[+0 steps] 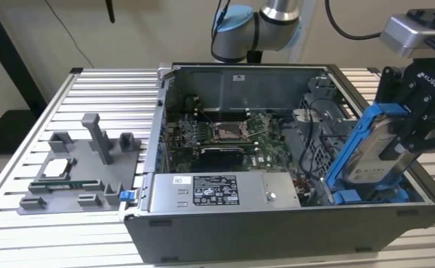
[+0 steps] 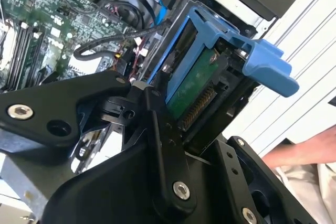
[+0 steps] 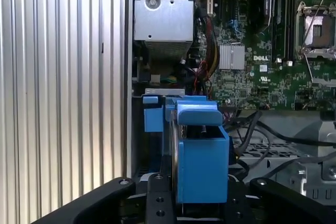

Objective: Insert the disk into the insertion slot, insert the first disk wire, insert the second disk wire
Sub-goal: 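Insert the disk into the insertion slot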

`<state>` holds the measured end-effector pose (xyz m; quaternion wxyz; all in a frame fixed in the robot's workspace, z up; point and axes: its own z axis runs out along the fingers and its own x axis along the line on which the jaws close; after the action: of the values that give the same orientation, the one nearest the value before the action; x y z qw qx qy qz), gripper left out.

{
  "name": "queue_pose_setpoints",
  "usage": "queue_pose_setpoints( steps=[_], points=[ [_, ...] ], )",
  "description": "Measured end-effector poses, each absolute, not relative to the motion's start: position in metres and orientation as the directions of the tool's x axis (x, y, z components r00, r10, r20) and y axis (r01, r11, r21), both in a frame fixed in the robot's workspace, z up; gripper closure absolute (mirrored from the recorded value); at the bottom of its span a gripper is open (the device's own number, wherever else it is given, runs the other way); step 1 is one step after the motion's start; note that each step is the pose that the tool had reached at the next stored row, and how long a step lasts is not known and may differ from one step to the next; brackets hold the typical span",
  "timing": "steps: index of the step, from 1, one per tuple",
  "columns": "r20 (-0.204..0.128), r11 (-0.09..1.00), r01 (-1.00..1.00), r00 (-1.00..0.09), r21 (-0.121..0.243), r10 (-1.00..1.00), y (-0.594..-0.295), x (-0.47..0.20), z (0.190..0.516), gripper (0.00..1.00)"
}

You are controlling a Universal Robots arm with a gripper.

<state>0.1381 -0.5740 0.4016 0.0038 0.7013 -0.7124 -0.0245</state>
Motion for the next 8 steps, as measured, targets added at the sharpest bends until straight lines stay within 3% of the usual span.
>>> queue_pose_setpoints(
  steps=[8],
  points=[
    [-0.029, 0.015, -0.999, -0.016, 0.04, -0.999, -0.5713, 0.1381, 0.3932, 1.0]
  ],
)
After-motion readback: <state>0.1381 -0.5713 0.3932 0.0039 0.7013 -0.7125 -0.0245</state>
